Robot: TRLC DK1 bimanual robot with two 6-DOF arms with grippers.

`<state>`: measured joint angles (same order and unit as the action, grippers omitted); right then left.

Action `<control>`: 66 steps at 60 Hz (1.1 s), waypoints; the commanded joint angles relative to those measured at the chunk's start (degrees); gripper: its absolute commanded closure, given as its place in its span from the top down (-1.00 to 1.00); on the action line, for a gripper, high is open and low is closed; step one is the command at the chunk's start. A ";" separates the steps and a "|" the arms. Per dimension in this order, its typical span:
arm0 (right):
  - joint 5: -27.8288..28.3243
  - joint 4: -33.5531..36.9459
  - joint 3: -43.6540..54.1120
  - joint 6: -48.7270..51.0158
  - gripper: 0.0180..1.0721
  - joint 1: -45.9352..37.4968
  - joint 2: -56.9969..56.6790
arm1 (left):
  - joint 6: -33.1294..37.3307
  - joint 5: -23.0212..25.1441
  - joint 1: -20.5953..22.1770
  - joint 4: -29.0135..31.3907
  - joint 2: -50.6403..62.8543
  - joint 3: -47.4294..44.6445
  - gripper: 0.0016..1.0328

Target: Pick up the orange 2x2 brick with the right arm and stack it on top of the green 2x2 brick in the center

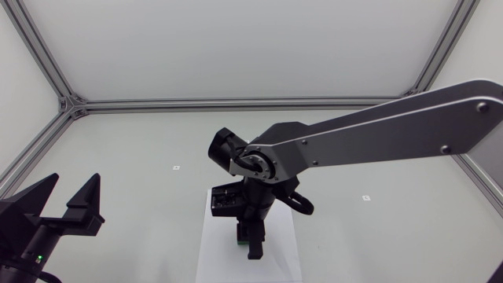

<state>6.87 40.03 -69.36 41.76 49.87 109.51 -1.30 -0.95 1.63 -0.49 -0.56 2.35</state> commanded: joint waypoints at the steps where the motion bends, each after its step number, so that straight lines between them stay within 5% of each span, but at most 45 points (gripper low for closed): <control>1: -4.76 -1.01 5.82 -0.62 -0.78 1.29 8.26 | 0.33 0.16 -0.13 0.58 -0.32 -2.35 0.92; 66: -3.45 2.07 5.20 -0.19 -0.78 -0.91 -0.27 | 0.33 0.07 -0.13 0.58 -0.32 -2.35 0.92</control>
<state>5.13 39.29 -67.75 41.58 49.78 107.22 -1.30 -0.95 1.63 -0.49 -0.56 2.35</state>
